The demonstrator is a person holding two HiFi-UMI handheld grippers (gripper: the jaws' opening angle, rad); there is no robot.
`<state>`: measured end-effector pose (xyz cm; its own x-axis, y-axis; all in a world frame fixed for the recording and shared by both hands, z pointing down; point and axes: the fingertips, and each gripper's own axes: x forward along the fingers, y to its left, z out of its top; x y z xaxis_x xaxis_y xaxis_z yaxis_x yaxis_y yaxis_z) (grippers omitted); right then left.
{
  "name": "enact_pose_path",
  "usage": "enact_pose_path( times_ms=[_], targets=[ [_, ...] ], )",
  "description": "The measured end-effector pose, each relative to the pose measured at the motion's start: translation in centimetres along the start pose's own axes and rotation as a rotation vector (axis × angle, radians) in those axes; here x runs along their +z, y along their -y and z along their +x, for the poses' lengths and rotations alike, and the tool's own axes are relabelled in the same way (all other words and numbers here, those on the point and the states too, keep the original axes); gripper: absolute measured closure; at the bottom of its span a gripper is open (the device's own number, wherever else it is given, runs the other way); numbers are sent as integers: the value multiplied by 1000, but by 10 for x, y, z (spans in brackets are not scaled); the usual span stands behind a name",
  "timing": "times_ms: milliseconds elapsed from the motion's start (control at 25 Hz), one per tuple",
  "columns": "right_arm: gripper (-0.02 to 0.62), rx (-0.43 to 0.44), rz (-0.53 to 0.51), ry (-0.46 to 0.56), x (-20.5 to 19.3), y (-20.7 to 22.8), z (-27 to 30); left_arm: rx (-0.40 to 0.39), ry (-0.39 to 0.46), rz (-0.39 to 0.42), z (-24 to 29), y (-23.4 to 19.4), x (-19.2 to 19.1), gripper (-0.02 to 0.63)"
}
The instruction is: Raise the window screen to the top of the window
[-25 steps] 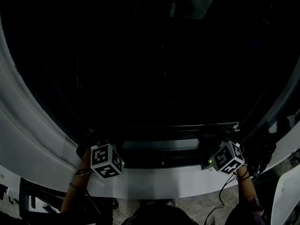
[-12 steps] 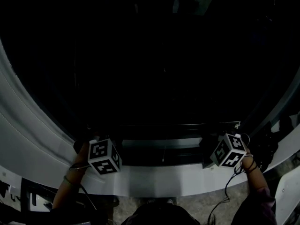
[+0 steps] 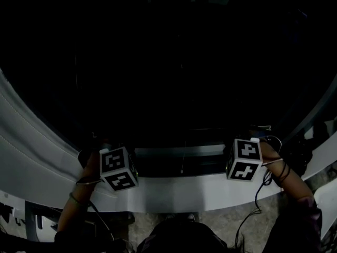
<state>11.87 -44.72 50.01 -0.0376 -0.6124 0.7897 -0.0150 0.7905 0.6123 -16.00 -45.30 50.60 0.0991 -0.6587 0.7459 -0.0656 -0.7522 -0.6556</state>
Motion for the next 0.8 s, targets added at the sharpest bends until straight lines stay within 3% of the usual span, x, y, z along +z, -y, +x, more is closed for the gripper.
enact_pose_path(
  times_ms=[120, 240, 400, 480, 640, 800],
  targets=[
    [571, 85, 27, 13, 3, 2, -2, -1, -86, 51, 3, -2, -2, 591],
    [571, 87, 85, 83, 5, 2, -7, 35, -78, 29, -1, 1, -1, 591],
    [571, 61, 87, 109, 2, -1, -12, 61, -48, -10, -4, 3, 0, 589],
    [571, 27, 92, 134, 4, 8, -23, 87, -14, -27, -13, -9, 3, 586],
    [571, -132, 84, 177, 4, 46, -59, 183, 37, -28, -51, -51, 11, 584],
    [571, -177, 102, 220, 2, 74, -86, 219, 57, -13, -78, -80, 15, 584]
  ],
)
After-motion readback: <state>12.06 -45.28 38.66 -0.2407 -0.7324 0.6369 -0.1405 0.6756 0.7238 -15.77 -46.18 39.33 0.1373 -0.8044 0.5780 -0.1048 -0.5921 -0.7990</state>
